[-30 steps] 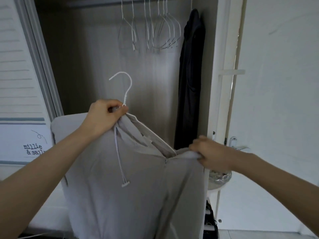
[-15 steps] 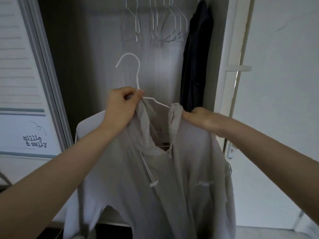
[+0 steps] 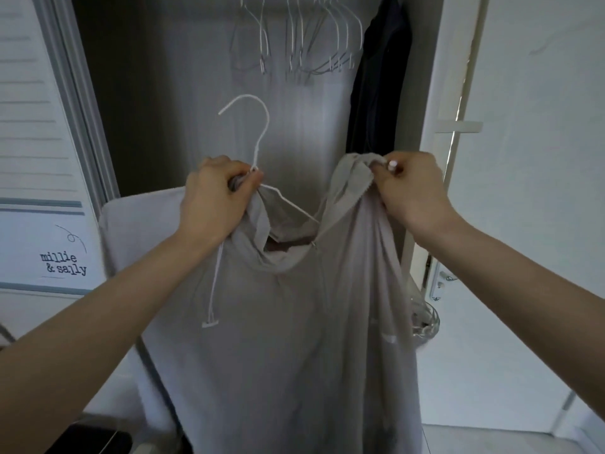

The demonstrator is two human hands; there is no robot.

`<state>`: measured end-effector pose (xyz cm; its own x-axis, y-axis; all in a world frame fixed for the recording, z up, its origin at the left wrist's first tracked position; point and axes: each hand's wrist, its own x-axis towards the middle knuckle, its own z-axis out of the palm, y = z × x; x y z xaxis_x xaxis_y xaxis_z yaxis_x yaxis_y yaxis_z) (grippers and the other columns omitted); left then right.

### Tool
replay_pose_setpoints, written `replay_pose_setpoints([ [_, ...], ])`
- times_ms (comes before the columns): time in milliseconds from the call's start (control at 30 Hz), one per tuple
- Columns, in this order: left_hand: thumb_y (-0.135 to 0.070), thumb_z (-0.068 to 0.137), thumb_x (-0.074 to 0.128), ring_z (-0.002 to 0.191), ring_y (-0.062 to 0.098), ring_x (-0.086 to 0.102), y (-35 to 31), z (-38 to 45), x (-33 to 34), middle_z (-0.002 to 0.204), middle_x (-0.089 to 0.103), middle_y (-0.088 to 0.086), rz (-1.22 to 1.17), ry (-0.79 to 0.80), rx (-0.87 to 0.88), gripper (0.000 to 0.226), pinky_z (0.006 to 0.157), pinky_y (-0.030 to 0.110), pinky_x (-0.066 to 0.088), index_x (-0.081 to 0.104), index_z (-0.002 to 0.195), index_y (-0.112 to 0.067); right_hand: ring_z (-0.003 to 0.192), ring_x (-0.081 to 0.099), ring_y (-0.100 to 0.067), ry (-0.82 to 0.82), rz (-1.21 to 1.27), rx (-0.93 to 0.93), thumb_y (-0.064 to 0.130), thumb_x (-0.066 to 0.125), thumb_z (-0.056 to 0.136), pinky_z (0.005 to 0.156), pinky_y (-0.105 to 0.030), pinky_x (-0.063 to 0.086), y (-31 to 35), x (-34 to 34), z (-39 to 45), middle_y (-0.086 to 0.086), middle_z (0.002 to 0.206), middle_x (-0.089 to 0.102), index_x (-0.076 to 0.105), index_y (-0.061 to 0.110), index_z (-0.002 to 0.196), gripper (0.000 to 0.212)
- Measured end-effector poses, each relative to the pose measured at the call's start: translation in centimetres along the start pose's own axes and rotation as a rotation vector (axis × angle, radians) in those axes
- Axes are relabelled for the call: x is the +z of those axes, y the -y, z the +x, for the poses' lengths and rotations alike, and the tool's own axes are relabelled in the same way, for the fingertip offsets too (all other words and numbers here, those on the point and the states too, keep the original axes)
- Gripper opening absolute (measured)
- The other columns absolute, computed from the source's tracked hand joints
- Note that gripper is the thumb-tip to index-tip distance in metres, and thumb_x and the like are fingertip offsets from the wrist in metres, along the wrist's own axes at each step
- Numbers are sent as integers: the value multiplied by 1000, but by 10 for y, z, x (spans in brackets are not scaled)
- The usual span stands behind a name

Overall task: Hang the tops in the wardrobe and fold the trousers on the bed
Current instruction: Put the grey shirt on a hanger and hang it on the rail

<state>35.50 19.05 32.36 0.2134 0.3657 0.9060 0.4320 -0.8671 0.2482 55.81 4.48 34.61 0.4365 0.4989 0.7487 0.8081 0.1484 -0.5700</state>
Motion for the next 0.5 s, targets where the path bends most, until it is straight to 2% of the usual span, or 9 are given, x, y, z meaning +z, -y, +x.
replay_pose_setpoints([
  [67,-27,94,63,85,28,60,-1,0,3,85,68,12,-12,-18,-29,24,78,32,42,74,89,-7,68,62,-20,266,100,-157,23,61,87,63,-28,49,17,4,-7,-3,71,62,61,14,79,12],
  [100,-27,93,62,82,26,61,-1,1,4,82,68,12,-52,-27,-74,26,75,31,41,74,87,-5,80,64,-14,452,62,-207,28,66,84,72,-26,50,22,8,-10,1,86,65,63,22,97,15],
  [133,-27,94,62,78,25,60,-1,3,5,78,66,14,-112,-20,-134,28,72,31,41,72,84,-2,94,61,-11,567,-31,-241,32,69,81,82,-25,50,21,11,-11,4,102,62,57,30,115,36],
  [167,-27,94,61,73,25,57,0,5,3,76,63,19,-186,-2,-191,31,71,32,41,71,82,0,105,55,-14,597,-154,-249,35,69,81,92,-29,46,15,13,-9,3,113,56,48,32,127,51],
  [233,-26,95,61,68,21,51,2,5,0,76,60,27,-323,21,-263,33,69,32,41,70,80,2,111,49,-24,538,-371,-149,38,64,86,96,-37,42,-3,14,-6,-4,120,50,40,26,135,56],
  [300,-26,96,60,68,23,52,3,2,-4,77,61,26,-361,32,-281,32,70,33,42,71,82,1,87,54,-19,613,-361,37,42,56,92,71,-28,43,-18,15,-6,-5,100,55,54,13,112,35],
  [367,-25,96,60,71,35,54,2,1,-4,78,61,27,-342,58,-256,33,72,39,46,70,83,3,61,45,-13,646,-259,145,40,51,96,52,-25,32,-28,18,-7,-2,69,50,54,10,74,37],
  [433,-23,96,60,73,40,51,-2,2,-4,76,56,30,-344,87,-227,36,69,39,43,66,80,8,51,37,-11,636,-213,99,34,48,98,48,-23,27,-31,21,-6,0,57,40,46,11,63,42],
  [500,-21,95,61,64,29,45,-12,1,-1,71,54,27,-349,137,-179,33,64,31,37,66,75,5,50,36,-10,672,-166,43,31,47,99,48,-22,28,-26,24,-7,1,57,39,49,9,65,40],
])
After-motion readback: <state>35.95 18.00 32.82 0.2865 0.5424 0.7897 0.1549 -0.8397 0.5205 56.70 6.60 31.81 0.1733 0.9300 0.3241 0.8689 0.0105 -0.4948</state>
